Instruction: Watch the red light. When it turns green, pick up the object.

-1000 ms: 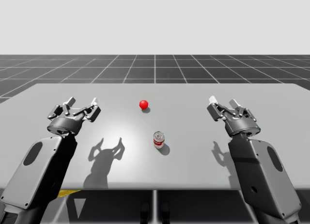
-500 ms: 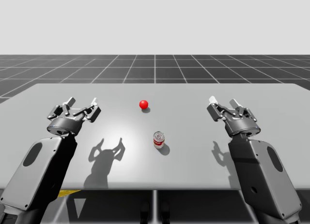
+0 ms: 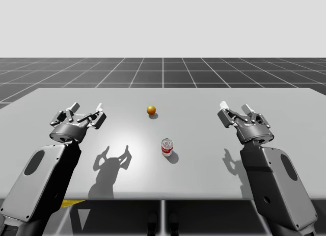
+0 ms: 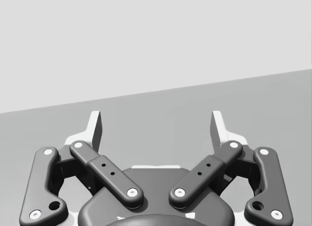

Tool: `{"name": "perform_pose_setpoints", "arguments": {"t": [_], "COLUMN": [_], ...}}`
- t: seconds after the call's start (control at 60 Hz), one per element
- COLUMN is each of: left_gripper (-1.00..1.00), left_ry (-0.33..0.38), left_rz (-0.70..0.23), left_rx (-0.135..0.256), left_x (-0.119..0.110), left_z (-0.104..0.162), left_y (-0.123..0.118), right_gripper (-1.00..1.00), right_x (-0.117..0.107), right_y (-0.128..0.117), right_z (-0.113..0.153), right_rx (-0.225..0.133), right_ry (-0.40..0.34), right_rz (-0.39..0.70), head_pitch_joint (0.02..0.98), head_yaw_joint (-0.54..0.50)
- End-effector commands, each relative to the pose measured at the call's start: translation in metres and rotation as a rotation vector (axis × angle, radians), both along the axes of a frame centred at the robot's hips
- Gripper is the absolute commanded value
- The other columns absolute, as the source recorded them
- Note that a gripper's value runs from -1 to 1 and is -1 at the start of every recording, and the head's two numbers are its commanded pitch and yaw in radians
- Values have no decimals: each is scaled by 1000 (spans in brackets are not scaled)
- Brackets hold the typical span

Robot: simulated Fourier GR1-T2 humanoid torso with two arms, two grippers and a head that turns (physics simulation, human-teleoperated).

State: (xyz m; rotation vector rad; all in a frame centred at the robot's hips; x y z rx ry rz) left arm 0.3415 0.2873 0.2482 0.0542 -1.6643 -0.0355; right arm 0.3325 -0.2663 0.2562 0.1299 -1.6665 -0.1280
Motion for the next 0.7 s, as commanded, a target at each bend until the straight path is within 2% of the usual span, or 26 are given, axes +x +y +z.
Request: {"name": "perform_pose_setpoints", "arguments": {"t": [0.017,0.233,0.35,0.367,0.45,0.483,0.567,0.6,0.667,0.7], "left_gripper": [-1000,-1000,-1000,-1000,-1000,-1000,-1000,-1000,-1000,-1000], "left_ry": [5,7,7,11,12,12,13,13,13,14], "left_rz": [-5,-8,-8,-15,-14,-13,-13,-15,-17,-18], "left_rx": [5,9,9,18,16,15,11,10,9,9], "left_x": [0,1,1,2,3,3,2,2,1,1], "left_z": [-1,-1,-1,-1,-1,-1,-1,-1,-1,-1], "left_y": [-1,-1,-1,-1,-1,-1,-2,-2,-3,-3], "right_gripper": [-1000,-1000,-1000,-1000,-1000,-1000,-1000,-1000,-1000,-1000], "right_x": [0,1,1,1,-1,-3,-13,-21,-29,-36], "right_y": [0,1,1,2,6,8,14,18,22,27], "right_z": [0,-1,-1,-1,0,2,5,7,5,1], "right_rx": [-3,-14,-16,-18,-50,-47,-66,-96,-108,-138], "right_ry": [0,-11,-22,-26,-37,-41,-55,-52,-36,-19], "right_rz": [1,-4,-3,-5,10,15,44,83,142,204], "head_pitch_joint": [717,839,852,851,849,847,846,845,845,845], "head_yaw_joint": [43,-26,-33,-32,-32,-32,-31,-32,-33,-34]}}
